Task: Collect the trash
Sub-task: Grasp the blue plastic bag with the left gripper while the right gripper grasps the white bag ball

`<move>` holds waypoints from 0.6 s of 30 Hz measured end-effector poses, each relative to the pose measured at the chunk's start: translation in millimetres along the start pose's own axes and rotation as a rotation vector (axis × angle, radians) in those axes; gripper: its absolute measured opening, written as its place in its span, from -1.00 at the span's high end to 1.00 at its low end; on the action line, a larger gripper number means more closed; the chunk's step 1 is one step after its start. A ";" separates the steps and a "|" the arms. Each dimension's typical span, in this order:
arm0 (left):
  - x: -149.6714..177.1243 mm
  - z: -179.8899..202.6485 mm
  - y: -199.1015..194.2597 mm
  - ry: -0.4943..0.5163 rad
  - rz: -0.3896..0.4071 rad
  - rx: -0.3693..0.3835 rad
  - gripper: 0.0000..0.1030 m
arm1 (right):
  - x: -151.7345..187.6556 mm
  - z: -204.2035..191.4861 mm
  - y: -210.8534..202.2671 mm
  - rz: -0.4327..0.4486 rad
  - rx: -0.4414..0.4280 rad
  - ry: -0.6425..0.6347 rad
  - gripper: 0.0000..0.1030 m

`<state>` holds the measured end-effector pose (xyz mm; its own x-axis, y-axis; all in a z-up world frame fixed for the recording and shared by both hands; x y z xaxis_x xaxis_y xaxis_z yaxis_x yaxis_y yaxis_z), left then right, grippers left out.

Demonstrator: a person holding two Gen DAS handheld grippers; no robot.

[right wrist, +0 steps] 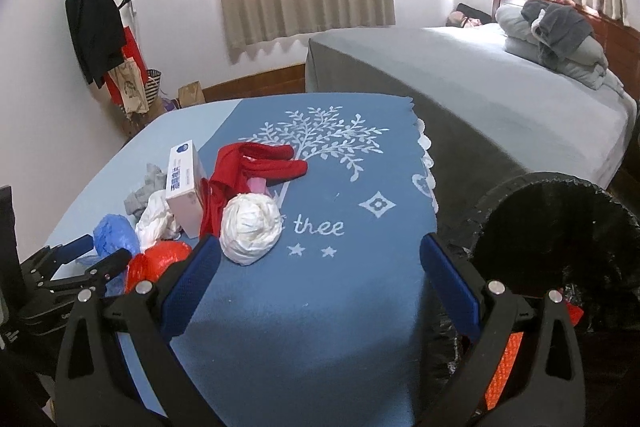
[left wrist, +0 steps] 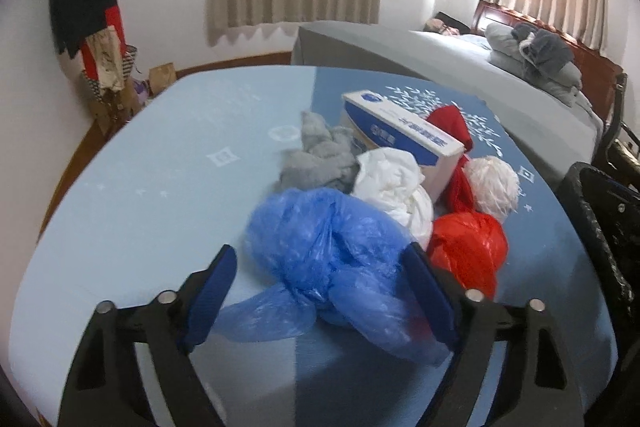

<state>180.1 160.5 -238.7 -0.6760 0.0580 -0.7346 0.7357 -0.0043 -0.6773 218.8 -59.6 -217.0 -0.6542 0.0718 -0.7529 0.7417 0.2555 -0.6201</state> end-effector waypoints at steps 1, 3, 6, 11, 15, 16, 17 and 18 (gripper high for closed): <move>-0.4 2.3 1.3 0.000 -0.003 0.016 -0.40 | 0.4 -0.1 1.1 -0.002 0.000 0.000 -0.88; 0.1 8.6 2.9 0.001 -0.009 0.062 -0.17 | 1.6 -1.6 2.9 -0.006 0.000 -0.002 -0.88; -1.2 12.5 1.3 0.009 0.000 0.077 0.02 | 2.8 -4.5 5.0 -0.009 -0.003 -0.006 -0.88; -3.7 7.9 -8.8 -0.012 0.025 0.079 0.22 | 3.6 -8.8 7.9 -0.014 -0.006 -0.011 -0.88; -10.7 -0.3 -19.1 -0.027 0.052 0.069 0.26 | 2.8 -11.1 10.4 -0.015 -0.008 -0.009 -0.88; -13.3 -2.9 -22.0 -0.031 0.061 0.065 0.27 | 2.4 -12.4 11.5 -0.014 -0.009 -0.008 -0.88; -15.8 -4.5 -23.4 -0.033 0.068 0.061 0.28 | 2.2 -13.6 12.4 -0.014 -0.010 -0.007 -0.88; -19.4 -7.5 -26.8 -0.037 0.081 0.055 0.28 | 1.7 -15.1 13.4 -0.014 -0.012 -0.007 -0.88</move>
<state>173.8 167.0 -206.0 -0.6166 0.0186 -0.7871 0.7850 -0.0622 -0.6164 225.4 -41.5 -223.3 -0.6632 0.0618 -0.7459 0.7308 0.2683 -0.6276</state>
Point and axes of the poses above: each gripper's, at about its wrist camera, not at the fingertips, and y roughly the way its jaws point, z to its right, x to its underside, the point moved 10 cm from there along y, roughly the way its jaws point, and after that the axes turned 8 degrees about y, right-handed, at the moved point
